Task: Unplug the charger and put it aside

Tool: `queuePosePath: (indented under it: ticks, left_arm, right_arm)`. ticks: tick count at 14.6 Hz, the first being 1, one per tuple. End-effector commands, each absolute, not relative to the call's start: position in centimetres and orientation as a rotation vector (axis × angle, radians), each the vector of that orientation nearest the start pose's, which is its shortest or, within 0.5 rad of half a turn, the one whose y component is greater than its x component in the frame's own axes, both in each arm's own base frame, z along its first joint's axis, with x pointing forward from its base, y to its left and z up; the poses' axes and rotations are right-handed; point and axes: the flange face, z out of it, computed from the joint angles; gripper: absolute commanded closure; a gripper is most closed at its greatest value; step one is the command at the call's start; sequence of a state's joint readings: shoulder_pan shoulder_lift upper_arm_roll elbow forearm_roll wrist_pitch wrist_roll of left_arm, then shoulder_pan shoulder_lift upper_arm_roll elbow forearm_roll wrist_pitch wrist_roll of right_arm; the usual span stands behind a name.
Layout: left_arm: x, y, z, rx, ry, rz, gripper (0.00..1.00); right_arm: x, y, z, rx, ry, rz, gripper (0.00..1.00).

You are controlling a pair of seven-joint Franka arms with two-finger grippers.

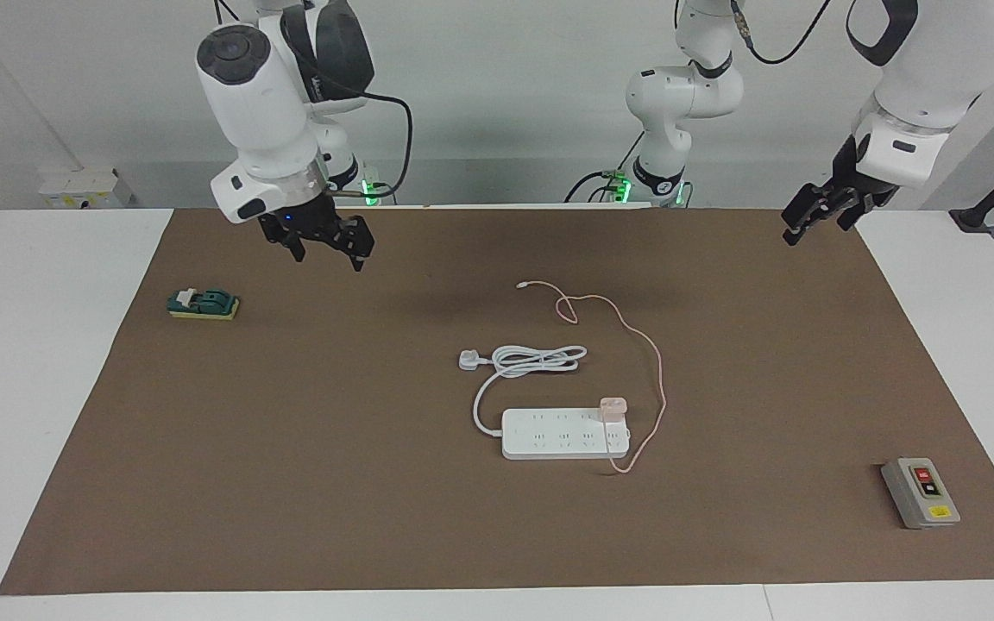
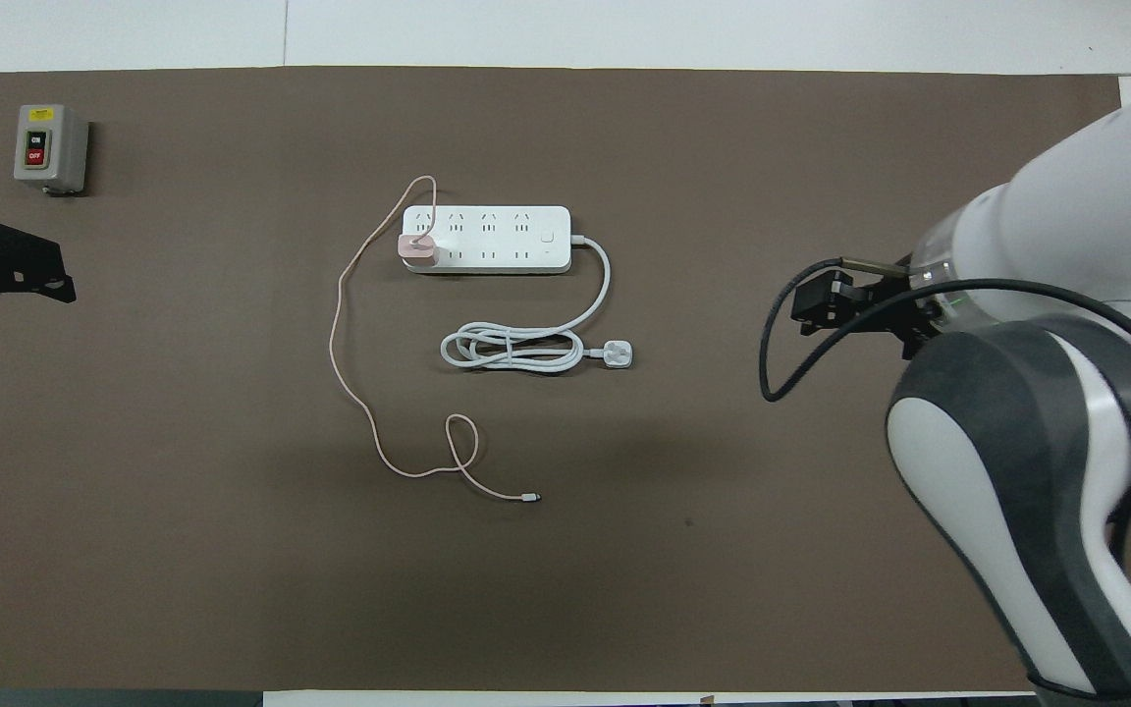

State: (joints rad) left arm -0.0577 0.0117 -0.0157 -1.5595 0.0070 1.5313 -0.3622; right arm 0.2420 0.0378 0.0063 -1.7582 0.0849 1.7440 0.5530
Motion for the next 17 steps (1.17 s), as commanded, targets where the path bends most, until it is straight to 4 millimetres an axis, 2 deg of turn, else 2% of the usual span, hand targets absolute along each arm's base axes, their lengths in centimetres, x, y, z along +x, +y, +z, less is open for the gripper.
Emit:
queuePosePath:
  ticks: [1,3,4,5,6,9,10,11,12,13,14,15,17]
  left_arm:
    - [57.2,-8.8,58.3,-2.999,-0.763,0.091,0.0]
    - [59.0,-10.8,56.4,-2.886,-1.135,0.068,0.0]
    - [59.6,-11.3,55.9,-2.858,-1.227,0.042,0.0]
    - [59.8,-14.0,54.5,-2.85,-1.23,0.046,0.0]
    - [60.4,-15.0,52.8,-2.813,-1.28,0.071,0.0]
    - [61.5,-15.2,52.1,-2.724,-1.599,0.102,0.0]
    - [61.7,-15.2,51.3,-2.69,-1.651,0.082,0.0]
    - [61.9,-15.1,49.5,-2.642,-1.722,0.07,0.0]
    - [62.2,-15.3,48.7,-2.601,-1.839,0.037,0.0]
    - [62.6,-15.7,48.0,-2.551,-1.963,-0.002,0.0]
    - [63.3,-16.8,45.8,-2.511,-2.045,-0.006,0.0]
    - [64.0,-19.7,43.1,-2.413,-2.212,0.062,0.0]
    - [64.1,-21.6,40.5,-2.352,-2.249,0.087,0.0]
  right_arm:
    - [56.4,18.6,49.5,-2.944,0.698,0.144,0.0]
    - [57.2,21.8,47.2,-2.847,0.838,0.159,0.0]
    - [57.6,23.2,45.9,-2.792,0.905,0.16,0.0]
    - [57.9,24.6,44.6,-2.744,0.967,0.165,0.0]
    - [58.3,25.5,43.4,-2.69,1.051,0.197,0.0]
    - [59.7,30.1,39.8,-2.524,1.255,0.248,0.0]
    - [60.5,31.6,38.6,-2.472,1.327,0.255,0.0]
    - [61.2,32.5,37.2,-2.431,1.391,0.263,0.0]
    - [61.8,33.8,36.2,-2.385,1.44,0.285,0.0]
    - [62.4,34.5,35.5,-2.338,1.485,0.312,0.0]
    - [63.1,34.8,34.6,-2.283,1.533,0.345,0.0]
    - [64.0,35.2,32.7,-2.211,1.579,0.385,0.0]
    - [64.9,35.4,31.1,-2.172,1.611,0.408,0.0]
